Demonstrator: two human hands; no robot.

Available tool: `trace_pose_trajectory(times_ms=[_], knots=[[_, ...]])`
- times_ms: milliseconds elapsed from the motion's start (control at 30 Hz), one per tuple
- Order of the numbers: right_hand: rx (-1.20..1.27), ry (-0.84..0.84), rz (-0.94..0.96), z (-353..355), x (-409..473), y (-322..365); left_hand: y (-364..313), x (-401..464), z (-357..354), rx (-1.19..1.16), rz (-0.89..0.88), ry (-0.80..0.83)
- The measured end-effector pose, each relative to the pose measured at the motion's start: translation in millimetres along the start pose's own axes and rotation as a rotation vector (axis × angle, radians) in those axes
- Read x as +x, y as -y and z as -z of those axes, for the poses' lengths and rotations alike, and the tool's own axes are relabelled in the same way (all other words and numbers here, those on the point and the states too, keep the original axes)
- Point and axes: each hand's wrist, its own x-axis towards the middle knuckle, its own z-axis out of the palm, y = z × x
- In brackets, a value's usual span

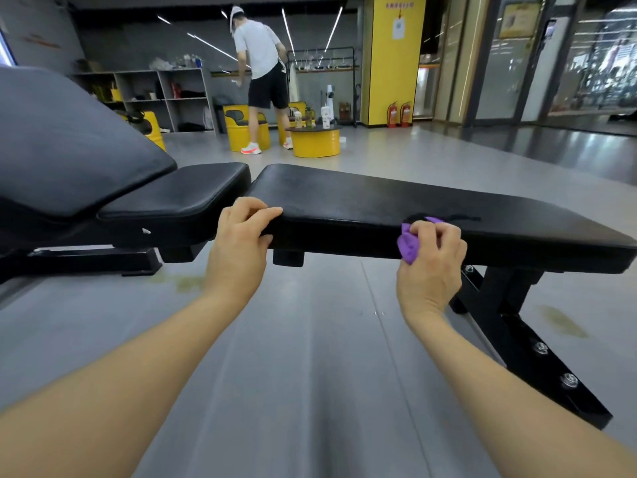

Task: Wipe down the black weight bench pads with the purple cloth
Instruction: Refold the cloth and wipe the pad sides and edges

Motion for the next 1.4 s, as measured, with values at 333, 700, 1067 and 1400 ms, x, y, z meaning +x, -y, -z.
trace_pose_trajectory(times_ms=[333, 700, 1067, 1400], knots=[[-0.01, 0.063, 0.558, -11, -36, 85, 23, -6, 15, -0.214, 0.304, 0.056], [0.134, 0.078, 0.68, -25, -64, 123, 30, -6, 24, -0.298, 0.301, 0.16], [0.094, 0.141, 1.376, -33, -23, 123, 48, -21, 21, -0.205, 0.364, 0.221], [-0.118, 0.242, 1.317, 2, 0, 45, 25, -26, 11, -0.17, 0.422, 0.231]])
